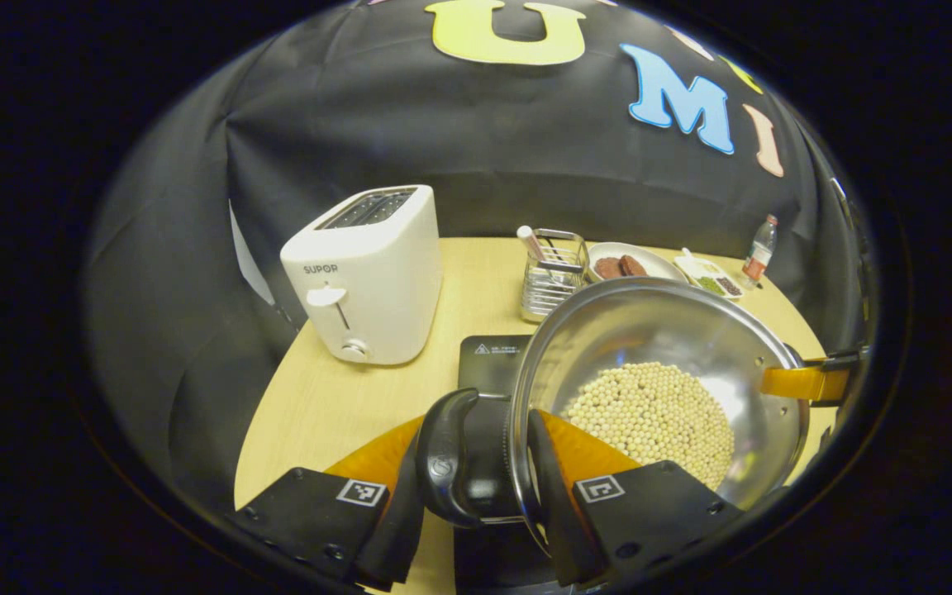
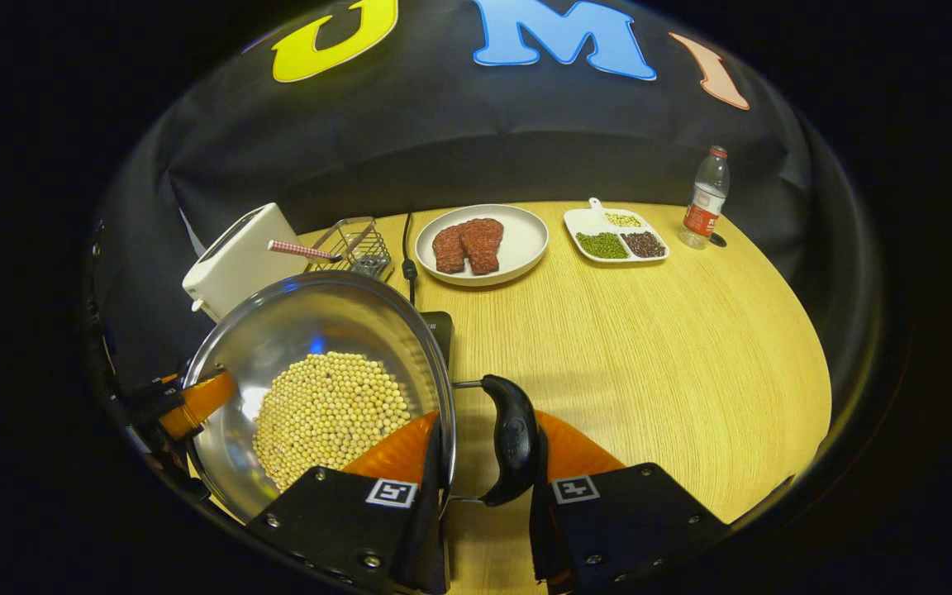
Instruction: First push the handle of the pot to place it horizontally, then grasp the pot with both hands and set it on the induction cooktop.
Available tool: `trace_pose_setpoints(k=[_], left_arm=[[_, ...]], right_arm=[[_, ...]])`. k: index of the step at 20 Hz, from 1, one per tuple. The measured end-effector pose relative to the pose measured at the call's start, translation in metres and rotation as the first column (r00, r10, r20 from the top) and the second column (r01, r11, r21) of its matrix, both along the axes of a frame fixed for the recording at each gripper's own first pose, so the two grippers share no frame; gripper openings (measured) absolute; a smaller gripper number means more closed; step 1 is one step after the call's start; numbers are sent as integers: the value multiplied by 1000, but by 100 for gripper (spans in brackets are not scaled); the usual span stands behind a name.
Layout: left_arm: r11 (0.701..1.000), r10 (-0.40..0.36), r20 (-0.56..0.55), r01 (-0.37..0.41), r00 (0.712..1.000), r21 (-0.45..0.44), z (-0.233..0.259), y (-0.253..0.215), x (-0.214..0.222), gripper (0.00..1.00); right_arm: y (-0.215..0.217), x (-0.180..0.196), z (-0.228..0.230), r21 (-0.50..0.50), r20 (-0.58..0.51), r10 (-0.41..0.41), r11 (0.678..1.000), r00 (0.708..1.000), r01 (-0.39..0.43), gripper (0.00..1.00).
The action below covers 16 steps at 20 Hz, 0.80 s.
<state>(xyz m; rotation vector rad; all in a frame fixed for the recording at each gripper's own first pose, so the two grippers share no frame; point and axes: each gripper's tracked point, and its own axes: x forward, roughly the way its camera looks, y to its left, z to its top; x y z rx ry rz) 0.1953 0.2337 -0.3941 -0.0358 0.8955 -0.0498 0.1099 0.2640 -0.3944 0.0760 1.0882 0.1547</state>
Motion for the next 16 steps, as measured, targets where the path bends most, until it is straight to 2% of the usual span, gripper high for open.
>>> trace_pose_setpoints(k=[4,6,9,11,12,13,14,15,16], left_arm=[[1000,6,-8,-6,1000,-4,-6,5,0,69],[1000,2,0,-2,1000,-1,-6,6,2,74],[1000,0,5,0,1000,0,-8,9,5,67],[1000,13,13,-13,1000,-4,-7,11,4,69],[1000,22,15,-22,1000,-2,-8,12,4,74],[1000,30,12,-30,999,2,-9,13,2,71],[999,43,22,-43,999,6,-5,14,3,80],[998,57,48,-57,997,14,3,14,6,78],[997,68,81,-70,994,21,12,13,11,83]], right_arm=[[6,2,-1,-2,4,1,1000,1000,-1,45],[7,3,0,-3,8,1,1000,1000,-1,45],[7,6,0,0,16,2,1000,1000,-2,46],[8,7,-1,3,18,7,1000,1000,-7,48],[8,7,-1,5,24,11,1000,1000,-11,50],[9,8,0,8,30,15,1000,999,-16,52],[11,8,0,22,35,23,999,999,-23,56],[12,9,5,27,56,26,999,998,-27,57],[15,15,15,42,95,27,999,995,-31,65]])
